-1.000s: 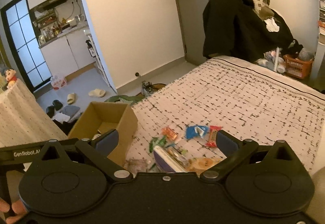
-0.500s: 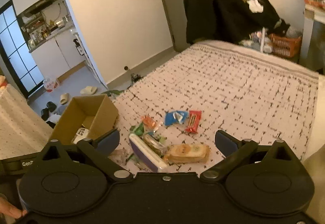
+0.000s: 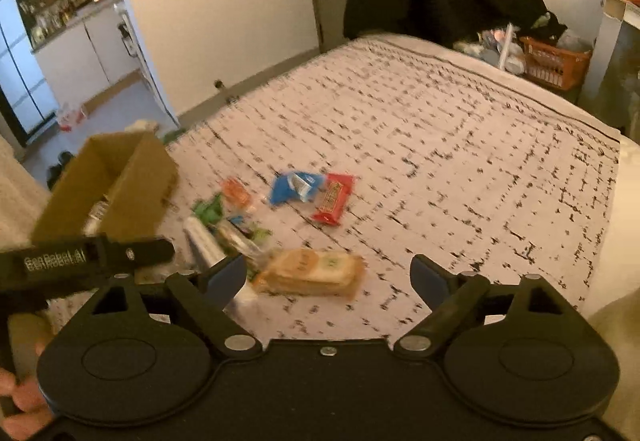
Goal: Organize snacks
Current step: 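Move both tools back from the box toward the snack pile, then grasp the purple biscuit tube with the left gripper while the right grasps the round cake packet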
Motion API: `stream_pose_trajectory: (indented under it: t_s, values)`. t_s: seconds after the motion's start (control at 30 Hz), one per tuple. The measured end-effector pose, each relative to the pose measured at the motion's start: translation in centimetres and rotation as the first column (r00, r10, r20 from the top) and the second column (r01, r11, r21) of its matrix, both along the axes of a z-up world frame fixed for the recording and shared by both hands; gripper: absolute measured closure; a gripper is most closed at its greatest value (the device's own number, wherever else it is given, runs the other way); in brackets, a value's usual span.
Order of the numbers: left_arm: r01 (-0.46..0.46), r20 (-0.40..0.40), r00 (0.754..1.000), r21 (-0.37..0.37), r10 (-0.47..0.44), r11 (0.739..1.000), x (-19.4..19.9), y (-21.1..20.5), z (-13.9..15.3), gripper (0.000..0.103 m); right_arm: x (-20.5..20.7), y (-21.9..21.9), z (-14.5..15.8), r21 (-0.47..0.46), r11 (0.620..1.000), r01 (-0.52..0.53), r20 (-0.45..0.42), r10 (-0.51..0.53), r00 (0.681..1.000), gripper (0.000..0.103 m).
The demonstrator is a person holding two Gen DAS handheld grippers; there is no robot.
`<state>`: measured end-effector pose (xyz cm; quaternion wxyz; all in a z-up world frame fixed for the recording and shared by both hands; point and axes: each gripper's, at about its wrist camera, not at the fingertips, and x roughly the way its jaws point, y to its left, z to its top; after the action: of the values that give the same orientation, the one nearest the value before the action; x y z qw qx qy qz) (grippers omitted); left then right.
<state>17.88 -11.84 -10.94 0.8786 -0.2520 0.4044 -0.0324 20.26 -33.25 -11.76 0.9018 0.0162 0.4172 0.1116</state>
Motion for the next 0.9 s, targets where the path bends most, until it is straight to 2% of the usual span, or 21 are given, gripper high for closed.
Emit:
stream_pose_trajectory:
  t_s: [0.1, 0.23, 0.33, 0.63, 0.7, 0.9]
  values:
    - [-0.020, -0.025, 1.000, -0.037, 0.019, 0.999, 1.1, -0.7, -0.7, 0.036, 0.6, 0.3, -1.3, -0.091, 0.995, -0.042, -0.010, 0.041, 0.999, 0.015]
    - [-0.042, -0.083, 0.996, -0.049, 0.038, 0.998, 2.7, -1.8, -2.0, 0.044, 1.5, -0.1, -3.1, -0.106, 0.992, -0.069, -0.042, 0.065, 0.997, 0.015]
    - [-0.054, -0.122, 0.991, -0.038, 0.049, 0.998, 3.5, -2.6, -3.1, 0.047, 2.4, 0.1, -4.1, -0.114, 0.992, -0.063, -0.062, 0.056, 0.997, 0.015]
    - [-0.088, -0.188, 0.978, 0.002, 0.086, 0.996, 5.3, -3.8, -4.9, 0.049, 4.4, 3.1, -5.8, -0.194, 0.966, -0.172, -0.057, 0.164, 0.985, 0.014]
    - [-0.086, -0.192, 0.977, 0.036, 0.092, 0.996, 5.6, -3.9, -4.9, 0.057, 4.9, 3.6, -6.0, -0.208, 0.960, -0.185, -0.055, 0.177, 0.983, 0.014]
    - [-0.080, -0.217, 0.972, 0.042, 0.087, 0.996, 5.4, -3.0, -4.5, 0.074, 5.8, 5.8, -6.4, -0.263, 0.935, -0.238, -0.013, 0.243, 0.970, 0.014]
